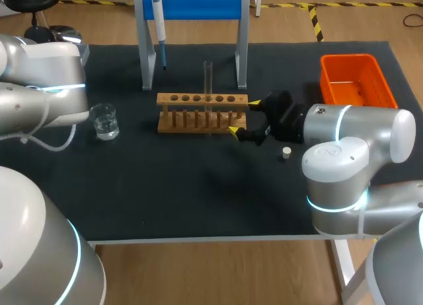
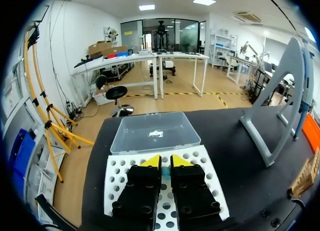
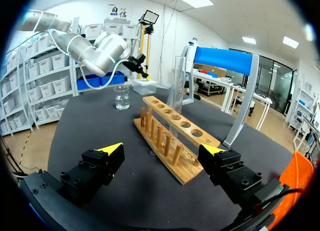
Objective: Invert the test tube, pick up the pipette, mount the tip to pipette, aspirate from beaker and dispense into the tube, eject the tip, return the pipette, and cap with the stopper.
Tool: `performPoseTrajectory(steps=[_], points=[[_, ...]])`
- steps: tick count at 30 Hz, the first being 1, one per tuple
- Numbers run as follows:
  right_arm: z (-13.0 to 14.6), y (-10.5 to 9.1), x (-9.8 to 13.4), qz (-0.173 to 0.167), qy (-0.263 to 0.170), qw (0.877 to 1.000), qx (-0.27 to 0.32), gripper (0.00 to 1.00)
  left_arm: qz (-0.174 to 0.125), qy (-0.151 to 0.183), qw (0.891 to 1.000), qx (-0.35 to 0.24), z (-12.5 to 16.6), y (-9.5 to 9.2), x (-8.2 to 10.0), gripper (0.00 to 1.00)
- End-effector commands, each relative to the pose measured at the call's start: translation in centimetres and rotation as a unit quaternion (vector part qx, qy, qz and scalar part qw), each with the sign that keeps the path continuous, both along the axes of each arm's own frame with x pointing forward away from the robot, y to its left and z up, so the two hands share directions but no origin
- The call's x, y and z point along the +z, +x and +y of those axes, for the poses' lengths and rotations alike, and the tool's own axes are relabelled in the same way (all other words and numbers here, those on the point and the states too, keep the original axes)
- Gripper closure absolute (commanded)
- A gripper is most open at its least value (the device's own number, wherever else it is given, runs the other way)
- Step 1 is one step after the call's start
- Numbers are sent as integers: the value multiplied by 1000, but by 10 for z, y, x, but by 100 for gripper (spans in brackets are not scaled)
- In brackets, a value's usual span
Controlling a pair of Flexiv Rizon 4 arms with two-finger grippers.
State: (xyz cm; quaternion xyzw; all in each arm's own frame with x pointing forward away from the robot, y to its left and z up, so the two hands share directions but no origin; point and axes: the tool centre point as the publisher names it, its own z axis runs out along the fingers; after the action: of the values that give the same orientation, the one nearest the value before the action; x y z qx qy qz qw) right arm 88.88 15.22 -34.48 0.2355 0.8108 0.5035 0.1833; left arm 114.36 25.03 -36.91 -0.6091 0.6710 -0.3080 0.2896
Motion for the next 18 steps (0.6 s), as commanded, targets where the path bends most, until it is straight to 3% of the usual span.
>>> performPoseTrajectory(steps=[1, 18], points=[[-1, 0, 1, 1, 0, 1000, 1, 0, 0, 1, 1000, 1, 0, 0, -4, 100], [-1, 0, 1, 1, 0, 1000, 1, 0, -2, 8, 1000, 4, -1, -5, 5, 100]])
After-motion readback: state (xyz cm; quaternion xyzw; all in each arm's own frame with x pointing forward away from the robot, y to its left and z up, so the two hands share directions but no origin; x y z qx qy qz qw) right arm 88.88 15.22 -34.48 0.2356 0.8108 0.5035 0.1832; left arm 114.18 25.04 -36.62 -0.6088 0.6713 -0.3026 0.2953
